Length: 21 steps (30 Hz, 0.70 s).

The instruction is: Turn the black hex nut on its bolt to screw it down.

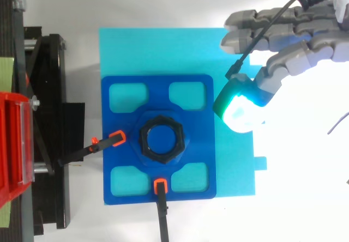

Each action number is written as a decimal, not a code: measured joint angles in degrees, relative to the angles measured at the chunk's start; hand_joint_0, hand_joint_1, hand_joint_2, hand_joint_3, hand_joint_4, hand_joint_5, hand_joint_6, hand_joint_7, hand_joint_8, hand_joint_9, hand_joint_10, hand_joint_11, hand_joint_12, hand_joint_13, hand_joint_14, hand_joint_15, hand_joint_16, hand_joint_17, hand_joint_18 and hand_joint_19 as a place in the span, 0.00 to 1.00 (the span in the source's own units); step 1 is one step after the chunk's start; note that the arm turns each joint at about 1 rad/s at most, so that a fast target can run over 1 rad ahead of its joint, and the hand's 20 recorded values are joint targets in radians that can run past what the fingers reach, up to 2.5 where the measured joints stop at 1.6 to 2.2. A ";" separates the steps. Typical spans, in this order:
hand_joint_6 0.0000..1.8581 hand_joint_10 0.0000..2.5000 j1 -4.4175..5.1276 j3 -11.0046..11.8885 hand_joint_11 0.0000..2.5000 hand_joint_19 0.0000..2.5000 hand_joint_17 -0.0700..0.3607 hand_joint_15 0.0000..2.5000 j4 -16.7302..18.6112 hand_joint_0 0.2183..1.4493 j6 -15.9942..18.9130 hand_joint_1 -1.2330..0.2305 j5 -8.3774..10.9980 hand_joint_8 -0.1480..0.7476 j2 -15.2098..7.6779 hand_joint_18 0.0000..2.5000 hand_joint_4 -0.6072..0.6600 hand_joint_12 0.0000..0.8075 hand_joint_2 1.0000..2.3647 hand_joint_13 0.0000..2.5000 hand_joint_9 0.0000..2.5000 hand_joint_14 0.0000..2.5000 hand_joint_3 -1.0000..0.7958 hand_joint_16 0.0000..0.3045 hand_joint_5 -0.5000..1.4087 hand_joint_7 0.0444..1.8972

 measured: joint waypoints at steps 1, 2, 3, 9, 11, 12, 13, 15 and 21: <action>0.27 0.00 0.00 0.00 0.00 0.09 0.52 0.00 0.00 0.18 0.00 0.55 0.00 0.37 0.00 0.08 0.50 0.48 0.00 0.00 0.01 0.00 0.28 0.22 0.10 0.29; 0.27 0.00 0.00 0.00 0.00 0.09 0.52 0.00 0.00 0.18 0.00 0.55 0.00 0.37 0.00 0.08 0.50 0.48 0.00 0.00 0.01 0.00 0.28 0.22 0.10 0.29; 0.27 0.00 0.00 -0.01 0.00 0.09 0.52 0.00 0.01 0.18 0.00 0.55 0.00 0.36 0.00 0.08 0.50 0.48 0.00 0.00 0.01 0.00 0.28 0.22 0.10 0.29; 0.27 0.00 0.00 -0.02 0.00 0.08 0.51 0.00 0.05 0.19 0.00 0.55 0.00 0.37 0.00 0.06 0.51 0.48 0.00 0.00 0.01 0.00 0.28 0.22 0.10 0.29; 0.27 0.00 0.00 0.00 0.00 0.08 0.51 0.00 0.05 0.19 0.00 0.55 0.00 0.38 0.00 0.06 0.51 0.49 0.00 0.00 0.01 0.00 0.28 0.22 0.10 0.29; 0.27 0.00 0.01 0.00 0.00 0.09 0.51 0.00 0.04 0.19 0.00 0.55 0.00 0.38 0.00 0.06 0.51 0.49 0.00 0.00 0.01 0.00 0.28 0.22 0.10 0.29; 0.27 0.00 0.01 0.01 0.00 0.09 0.51 0.00 0.04 0.19 0.00 0.55 0.00 0.38 0.00 0.06 0.51 0.49 0.00 0.00 0.01 0.00 0.28 0.22 0.10 0.29; 0.27 0.00 0.01 0.01 0.00 0.09 0.51 0.00 0.05 0.19 0.00 0.54 -0.01 0.38 0.00 0.06 0.51 0.49 0.00 0.00 0.01 0.00 0.28 0.22 0.10 0.30; 0.27 0.00 0.01 0.01 0.00 0.09 0.52 0.00 0.05 0.18 0.00 0.54 0.00 0.40 0.00 0.06 0.52 0.49 0.00 0.00 0.01 0.00 0.28 0.22 0.10 0.30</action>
